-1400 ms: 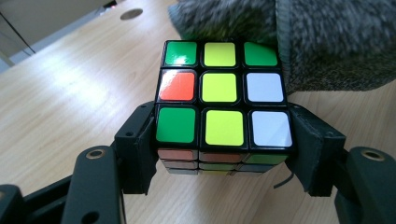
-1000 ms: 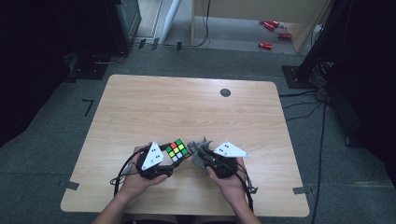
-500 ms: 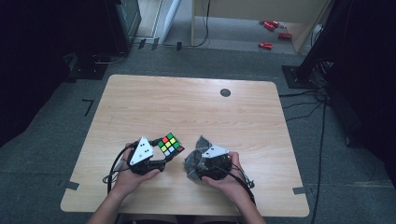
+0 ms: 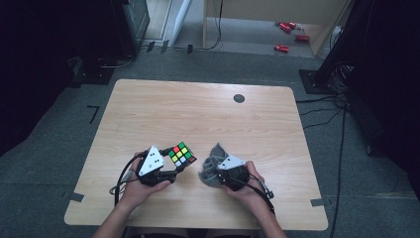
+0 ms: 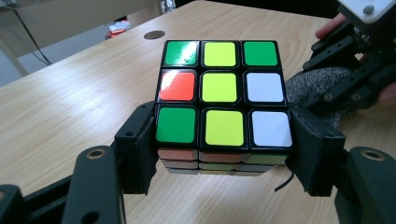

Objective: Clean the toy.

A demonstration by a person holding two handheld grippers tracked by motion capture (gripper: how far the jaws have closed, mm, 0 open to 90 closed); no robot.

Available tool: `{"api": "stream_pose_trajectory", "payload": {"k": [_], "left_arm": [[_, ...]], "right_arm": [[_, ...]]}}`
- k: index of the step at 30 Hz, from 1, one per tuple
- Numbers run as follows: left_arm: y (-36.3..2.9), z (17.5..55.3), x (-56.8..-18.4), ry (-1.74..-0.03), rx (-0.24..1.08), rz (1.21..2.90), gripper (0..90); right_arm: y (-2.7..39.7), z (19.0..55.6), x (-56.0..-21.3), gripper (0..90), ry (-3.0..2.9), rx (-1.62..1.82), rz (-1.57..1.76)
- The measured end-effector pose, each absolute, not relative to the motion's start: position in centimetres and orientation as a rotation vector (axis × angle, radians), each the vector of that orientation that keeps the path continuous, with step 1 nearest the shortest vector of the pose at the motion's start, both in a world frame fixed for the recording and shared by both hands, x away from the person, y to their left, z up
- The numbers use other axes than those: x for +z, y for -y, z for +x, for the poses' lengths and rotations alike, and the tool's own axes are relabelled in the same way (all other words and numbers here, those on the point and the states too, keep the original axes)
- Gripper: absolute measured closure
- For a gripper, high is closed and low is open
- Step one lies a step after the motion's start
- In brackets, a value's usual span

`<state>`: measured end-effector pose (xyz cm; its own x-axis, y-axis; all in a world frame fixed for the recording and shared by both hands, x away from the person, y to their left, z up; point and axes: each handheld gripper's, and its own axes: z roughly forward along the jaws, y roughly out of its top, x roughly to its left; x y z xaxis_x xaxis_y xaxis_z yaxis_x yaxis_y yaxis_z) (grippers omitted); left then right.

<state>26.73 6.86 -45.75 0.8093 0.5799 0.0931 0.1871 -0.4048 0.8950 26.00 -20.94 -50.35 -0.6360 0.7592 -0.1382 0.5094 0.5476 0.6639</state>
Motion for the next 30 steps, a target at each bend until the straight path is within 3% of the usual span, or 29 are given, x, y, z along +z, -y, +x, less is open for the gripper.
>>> {"api": "stream_pose_trajectory", "payload": {"k": [4,13,20,30], "left_arm": [[-6.4,26.7,-46.1,-0.561,0.48,1.998,34.7],[-4.0,25.7,-46.8,-0.498,0.497,2.093,34.7],[-2.0,24.2,-46.8,-0.433,0.551,2.148,34.7],[-1.9,24.3,-46.6,-0.443,0.531,2.134,34.8]], "right_arm": [[21.0,25.6,-49.1,70.8,-2.291,0.915,1.043],[20.1,22.4,-42.6,70.2,-1.993,1.357,0.954],[16.0,20.9,-43.8,69.6,-2.132,1.251,0.773],[18.9,21.9,-43.3,69.5,-2.043,1.221,0.906]]}}
